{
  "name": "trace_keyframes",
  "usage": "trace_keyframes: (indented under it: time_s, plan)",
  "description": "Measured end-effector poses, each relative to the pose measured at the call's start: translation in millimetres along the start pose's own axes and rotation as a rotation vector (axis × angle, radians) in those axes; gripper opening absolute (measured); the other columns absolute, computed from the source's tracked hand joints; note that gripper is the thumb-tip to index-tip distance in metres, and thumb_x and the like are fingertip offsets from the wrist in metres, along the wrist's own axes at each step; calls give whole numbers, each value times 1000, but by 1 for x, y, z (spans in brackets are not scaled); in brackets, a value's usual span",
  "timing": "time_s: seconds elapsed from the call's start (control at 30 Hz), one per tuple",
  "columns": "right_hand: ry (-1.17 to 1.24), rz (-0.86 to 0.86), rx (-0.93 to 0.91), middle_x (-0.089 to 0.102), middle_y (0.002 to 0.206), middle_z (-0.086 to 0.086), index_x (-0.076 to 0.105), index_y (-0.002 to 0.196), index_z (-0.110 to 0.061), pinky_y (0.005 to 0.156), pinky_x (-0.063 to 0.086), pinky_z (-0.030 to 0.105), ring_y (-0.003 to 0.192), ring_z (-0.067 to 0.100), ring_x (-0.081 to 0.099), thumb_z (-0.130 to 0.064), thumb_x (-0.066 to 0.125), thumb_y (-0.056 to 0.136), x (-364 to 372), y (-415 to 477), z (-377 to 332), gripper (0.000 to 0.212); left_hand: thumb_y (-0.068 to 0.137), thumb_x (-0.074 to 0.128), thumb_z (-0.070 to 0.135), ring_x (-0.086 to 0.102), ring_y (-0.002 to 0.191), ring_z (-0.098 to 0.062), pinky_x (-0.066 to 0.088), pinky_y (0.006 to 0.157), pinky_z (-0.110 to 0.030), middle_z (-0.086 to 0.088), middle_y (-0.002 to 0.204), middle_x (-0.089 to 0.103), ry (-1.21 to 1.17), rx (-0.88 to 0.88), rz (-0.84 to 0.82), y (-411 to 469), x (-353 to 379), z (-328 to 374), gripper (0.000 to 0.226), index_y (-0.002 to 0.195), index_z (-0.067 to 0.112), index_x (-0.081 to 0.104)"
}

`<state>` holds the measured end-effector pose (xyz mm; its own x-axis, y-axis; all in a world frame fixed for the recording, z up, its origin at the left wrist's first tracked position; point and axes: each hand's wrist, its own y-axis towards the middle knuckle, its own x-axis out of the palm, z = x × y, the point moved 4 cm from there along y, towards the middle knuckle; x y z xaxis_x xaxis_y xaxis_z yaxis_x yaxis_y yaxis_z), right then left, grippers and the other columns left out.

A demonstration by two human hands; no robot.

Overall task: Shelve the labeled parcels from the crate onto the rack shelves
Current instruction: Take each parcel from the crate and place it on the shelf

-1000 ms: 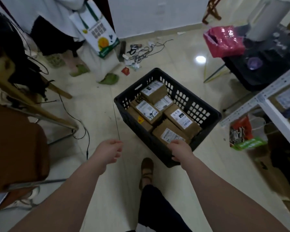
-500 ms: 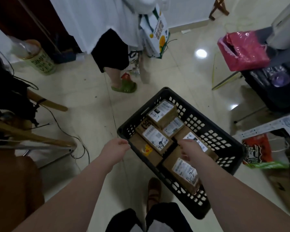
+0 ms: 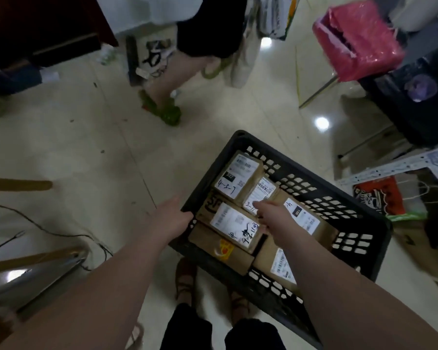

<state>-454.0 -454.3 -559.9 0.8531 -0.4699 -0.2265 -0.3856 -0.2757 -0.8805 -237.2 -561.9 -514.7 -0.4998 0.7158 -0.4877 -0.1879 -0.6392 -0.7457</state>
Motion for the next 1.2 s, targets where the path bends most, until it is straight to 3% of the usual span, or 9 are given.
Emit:
trace_keyframes:
  time_s: [0.13, 0.33, 0.47, 0.53, 0.73, 0.87, 0.97, 1.07, 1.2]
  plan:
    - [20, 17, 35, 52, 130, 11, 43, 139, -15, 70, 53, 32, 113, 26, 53, -39, 68, 88, 30, 34, -11, 62, 98, 43, 19, 52, 114, -21, 40, 84, -22, -8, 138, 50, 192, 126, -78, 38, 1, -3, 61, 153, 29, 17]
    - [108, 39, 52, 54, 129, 8, 34, 142, -20, 92, 50, 45, 112, 28, 54, -40, 73, 83, 58, 80, -17, 74, 100, 44, 16, 51, 76, -6, 38, 62, -2, 2, 108, 56, 376, 277, -141, 72, 6, 0, 64, 151, 36, 11]
    - [213, 16, 74, 59, 126, 14, 36, 139, -23, 98, 47, 46, 112, 32, 57, -36, 73, 83, 66, 99, -8, 69, 94, 49, 13, 62, 98, -27, 52, 88, -37, -9, 119, 64, 556, 313, -130, 84, 4, -2, 68, 151, 35, 18]
    - [258, -2, 81, 59, 128, 20, 40, 133, -24, 100, 45, 47, 117, 35, 57, -35, 73, 82, 70, 102, -5, 62, 95, 51, 11, 58, 93, -19, 50, 91, -35, -6, 118, 59, 468, 299, -178, 82, 4, -2, 72, 150, 39, 13]
    - [331, 14, 39, 65, 107, 7, 39, 139, -18, 68, 55, 32, 88, 20, 63, -27, 75, 83, 61, 94, -4, 67, 97, 50, 11, 57, 100, -19, 49, 92, -35, -6, 121, 58, 541, 291, -185, 80, 6, 1, 78, 151, 37, 0]
    - [379, 35, -20, 63, 116, 5, 37, 143, -20, 72, 45, 32, 97, 21, 61, -37, 78, 76, 56, 67, -11, 81, 97, 48, 13, 57, 95, -17, 50, 78, -25, -6, 124, 59, 631, 309, -184, 74, 5, 7, 75, 152, 35, 2]
    - [388, -56, -39, 64, 120, 6, 49, 134, -23, 81, 46, 36, 109, 25, 59, -55, 73, 67, 47, 29, -18, 78, 98, 47, 21, 56, 107, -20, 44, 81, -22, -6, 131, 54, 584, 279, -236, 66, 1, 19, 66, 153, 30, 11]
    - [465, -130, -105, 70, 116, 1, 61, 117, -29, 95, 43, 37, 109, 21, 61, -55, 63, 84, 26, -12, -18, 42, 100, 44, 34, 51, 121, -20, 38, 86, -20, -5, 140, 50, 431, 282, -268, 52, -3, 48, 54, 150, 21, 29]
    - [649, -156, -172, 73, 113, -3, 64, 118, -30, 93, 41, 37, 111, 18, 62, -59, 61, 82, -5, -68, -16, 46, 95, 40, 55, 49, 120, -14, 39, 96, -33, 8, 134, 51, 67, 329, -360, -1, -1, 104, 54, 144, 34, 37]
